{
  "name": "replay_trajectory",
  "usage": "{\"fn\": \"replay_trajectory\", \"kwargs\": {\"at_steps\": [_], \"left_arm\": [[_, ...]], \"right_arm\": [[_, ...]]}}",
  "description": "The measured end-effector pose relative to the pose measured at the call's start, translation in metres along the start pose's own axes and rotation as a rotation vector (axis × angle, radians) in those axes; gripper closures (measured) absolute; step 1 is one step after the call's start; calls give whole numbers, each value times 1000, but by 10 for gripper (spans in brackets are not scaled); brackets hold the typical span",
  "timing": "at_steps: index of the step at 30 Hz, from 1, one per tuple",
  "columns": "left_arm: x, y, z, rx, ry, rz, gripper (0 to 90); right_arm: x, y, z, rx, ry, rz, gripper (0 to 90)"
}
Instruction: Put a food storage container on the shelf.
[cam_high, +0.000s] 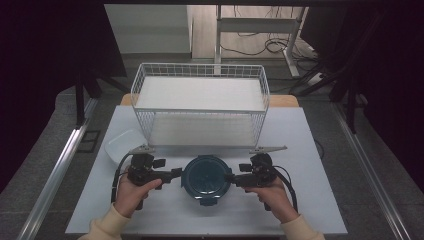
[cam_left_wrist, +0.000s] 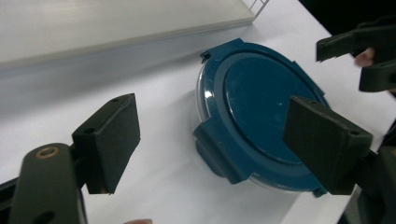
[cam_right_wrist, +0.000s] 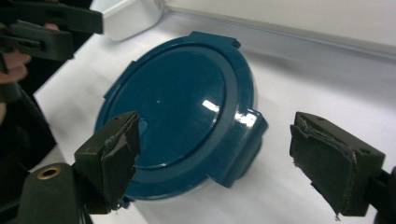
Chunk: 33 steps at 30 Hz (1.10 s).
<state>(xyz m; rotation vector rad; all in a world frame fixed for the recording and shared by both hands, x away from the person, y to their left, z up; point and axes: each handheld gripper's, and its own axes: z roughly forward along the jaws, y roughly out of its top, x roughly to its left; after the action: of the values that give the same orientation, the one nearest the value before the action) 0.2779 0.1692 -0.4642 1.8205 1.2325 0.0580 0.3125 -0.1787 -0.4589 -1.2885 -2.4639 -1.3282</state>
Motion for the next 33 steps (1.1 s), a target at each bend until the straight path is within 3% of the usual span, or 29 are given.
{"fn": "replay_trajectory", "kwargs": {"at_steps": [4, 7, 8, 9, 10, 20, 24, 27, 30, 33], "left_arm": [[1, -3, 8, 22, -39, -48, 165], [1, -8, 15, 52, -31, -52, 163], [0, -11, 17, 49, -38, -57, 174], [0, -11, 17, 49, -38, -57, 185], [2, -13, 20, 63, -73, -75, 184], [2, -16, 31, 94, -99, -108, 157], [4, -17, 38, 114, -128, -146, 140], [9, -21, 46, 130, -165, -213, 137], [11, -22, 49, 140, -165, -223, 140], [11, -22, 52, 136, -196, -244, 146]], "right_arm": [[-5, 1, 11, 18, 32, 54, 146], [-8, 1, 17, 17, 44, 86, 147], [-10, 0, 21, 26, 67, 101, 149], [-10, -1, 22, 30, 67, 104, 149], [-11, -2, 23, 32, 68, 105, 149], [-13, -9, 32, 61, 89, 137, 139], [-14, -10, 36, 71, 90, 150, 136], [-16, -12, 42, 85, 96, 168, 130], [-17, -13, 45, 96, 107, 180, 127], [-17, -14, 47, 103, 116, 189, 130]]}}
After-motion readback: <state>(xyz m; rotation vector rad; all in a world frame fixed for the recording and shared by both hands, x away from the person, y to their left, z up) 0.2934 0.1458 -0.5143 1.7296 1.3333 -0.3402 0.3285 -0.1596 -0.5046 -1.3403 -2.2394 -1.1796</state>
